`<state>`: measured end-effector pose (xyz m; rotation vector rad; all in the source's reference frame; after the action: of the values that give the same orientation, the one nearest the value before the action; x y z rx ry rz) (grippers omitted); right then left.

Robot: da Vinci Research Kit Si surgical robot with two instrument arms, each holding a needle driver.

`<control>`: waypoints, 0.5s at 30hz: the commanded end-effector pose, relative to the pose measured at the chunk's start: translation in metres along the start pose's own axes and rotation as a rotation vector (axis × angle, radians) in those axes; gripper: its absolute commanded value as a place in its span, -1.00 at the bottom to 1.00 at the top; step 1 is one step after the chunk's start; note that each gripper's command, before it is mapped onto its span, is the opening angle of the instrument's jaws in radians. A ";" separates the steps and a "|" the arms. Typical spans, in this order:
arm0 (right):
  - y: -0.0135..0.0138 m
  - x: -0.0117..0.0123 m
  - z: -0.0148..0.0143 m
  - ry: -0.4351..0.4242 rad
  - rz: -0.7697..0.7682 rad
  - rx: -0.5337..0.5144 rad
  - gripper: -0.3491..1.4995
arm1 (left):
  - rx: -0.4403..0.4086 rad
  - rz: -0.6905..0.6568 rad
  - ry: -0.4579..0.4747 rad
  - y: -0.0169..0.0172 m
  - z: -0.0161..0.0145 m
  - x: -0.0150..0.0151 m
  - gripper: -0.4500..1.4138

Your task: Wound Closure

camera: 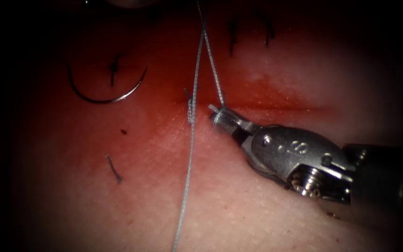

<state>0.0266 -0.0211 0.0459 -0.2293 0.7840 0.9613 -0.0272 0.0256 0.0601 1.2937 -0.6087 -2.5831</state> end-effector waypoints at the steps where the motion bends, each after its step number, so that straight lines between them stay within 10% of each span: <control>1: -0.0005 0.0001 0.0014 0.003 0.000 -0.001 -1.00 | 0.019 -0.002 -0.005 -0.0009 0.0009 -0.0005 -1.00; 15: -0.0009 -0.0009 0.0017 0.000 -0.022 0.016 -1.00 | 0.082 -0.022 -0.042 -0.0032 0.0034 -0.0037 -1.00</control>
<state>0.0270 -0.0214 0.0472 -0.2236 0.7838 0.9332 -0.0271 0.0301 0.0630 1.2786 -0.7157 -2.6382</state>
